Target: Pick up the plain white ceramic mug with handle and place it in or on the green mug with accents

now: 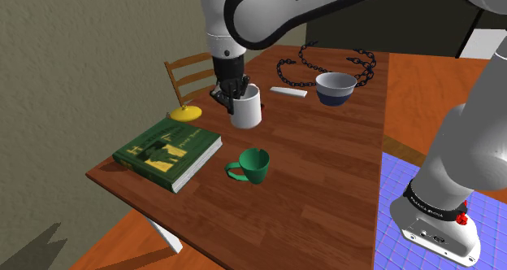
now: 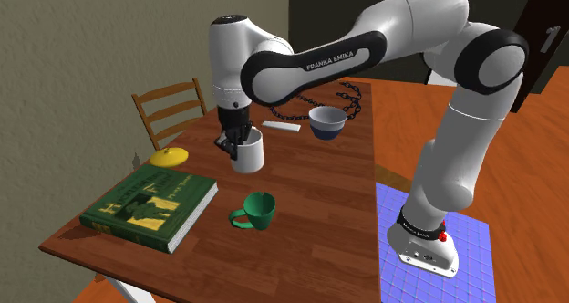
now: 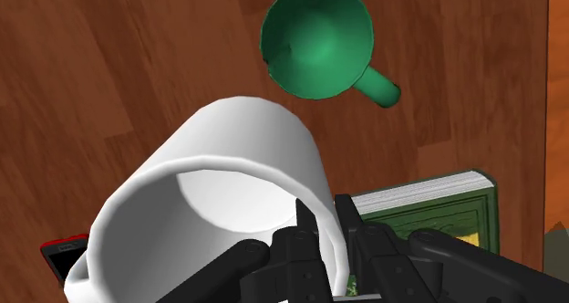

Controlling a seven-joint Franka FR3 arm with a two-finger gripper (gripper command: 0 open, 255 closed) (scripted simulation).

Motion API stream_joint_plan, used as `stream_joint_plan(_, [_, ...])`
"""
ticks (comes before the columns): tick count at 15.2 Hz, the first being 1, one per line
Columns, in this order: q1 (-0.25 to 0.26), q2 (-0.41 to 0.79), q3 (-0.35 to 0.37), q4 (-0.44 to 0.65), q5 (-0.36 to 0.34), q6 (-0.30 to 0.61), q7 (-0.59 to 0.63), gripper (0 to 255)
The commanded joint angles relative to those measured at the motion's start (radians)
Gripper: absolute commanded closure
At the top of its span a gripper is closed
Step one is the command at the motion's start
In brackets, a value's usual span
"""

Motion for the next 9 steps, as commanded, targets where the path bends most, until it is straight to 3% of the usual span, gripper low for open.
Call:
stream_joint_plan(1, [0.018, -0.022, 0.019, -0.017, 0.005, -0.006, 0.037, 255])
stream_joint_plan(6, [0.067, -0.051, 0.072, -0.030, 0.011, -0.026, 0.136, 255])
stream_joint_plan(9, [0.067, -0.048, 0.072, -0.067, 0.009, 0.014, 0.140, 255])
